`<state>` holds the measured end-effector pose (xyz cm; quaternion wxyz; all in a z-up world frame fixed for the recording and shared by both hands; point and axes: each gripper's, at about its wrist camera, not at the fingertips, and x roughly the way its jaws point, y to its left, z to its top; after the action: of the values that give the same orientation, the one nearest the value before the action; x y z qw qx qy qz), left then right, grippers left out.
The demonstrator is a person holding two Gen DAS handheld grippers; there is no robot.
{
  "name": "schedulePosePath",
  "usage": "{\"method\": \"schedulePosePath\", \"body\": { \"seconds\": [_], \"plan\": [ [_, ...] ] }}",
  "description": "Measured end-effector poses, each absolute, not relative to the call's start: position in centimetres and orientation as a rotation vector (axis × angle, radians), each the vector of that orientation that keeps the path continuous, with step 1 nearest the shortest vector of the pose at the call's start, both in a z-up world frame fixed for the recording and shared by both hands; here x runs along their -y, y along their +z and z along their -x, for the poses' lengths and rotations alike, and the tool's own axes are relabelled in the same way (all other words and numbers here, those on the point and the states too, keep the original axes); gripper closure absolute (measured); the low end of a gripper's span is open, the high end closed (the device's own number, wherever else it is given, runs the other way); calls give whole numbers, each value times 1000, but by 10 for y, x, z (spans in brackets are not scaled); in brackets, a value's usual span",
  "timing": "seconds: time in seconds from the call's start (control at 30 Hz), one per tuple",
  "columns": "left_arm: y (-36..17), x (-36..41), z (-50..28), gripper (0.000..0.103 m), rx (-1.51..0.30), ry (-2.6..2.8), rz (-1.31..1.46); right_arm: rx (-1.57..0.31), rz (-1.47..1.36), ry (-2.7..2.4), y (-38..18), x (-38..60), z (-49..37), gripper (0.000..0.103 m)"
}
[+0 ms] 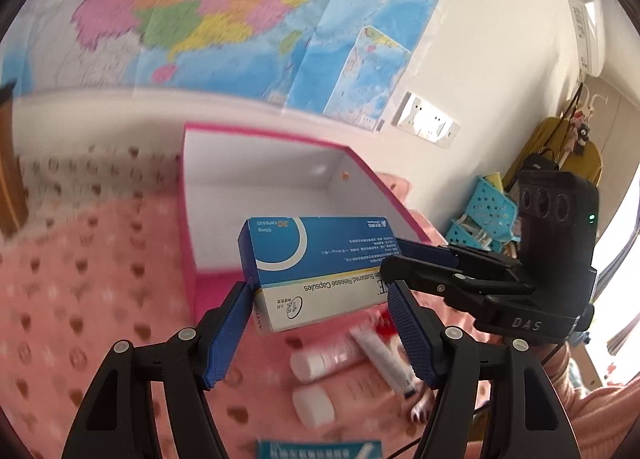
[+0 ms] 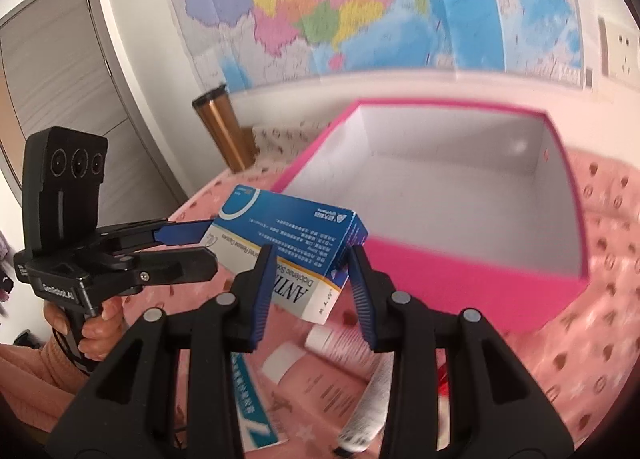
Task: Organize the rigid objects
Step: 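Carry the ANTINE box into the pink box and open the right gripper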
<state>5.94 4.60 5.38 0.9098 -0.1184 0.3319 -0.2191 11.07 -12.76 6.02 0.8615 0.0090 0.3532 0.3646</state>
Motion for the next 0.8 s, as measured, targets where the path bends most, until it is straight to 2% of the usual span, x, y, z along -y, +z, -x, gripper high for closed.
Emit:
{"method": "schedulePosePath", "body": {
  "seconds": [0.23,0.5,0.8],
  "plan": [
    [56,-39,-113,32,-748,-383,198,-750,-43,755,68,126,-157,63],
    [26,-39,-141,32,-863,-309,182,-898,-99,744,28,122,-200,63],
    [22,-25,-156,32,-886,-221,97,-1026,-104,722,-3,111,-225,63]
  ]
}}
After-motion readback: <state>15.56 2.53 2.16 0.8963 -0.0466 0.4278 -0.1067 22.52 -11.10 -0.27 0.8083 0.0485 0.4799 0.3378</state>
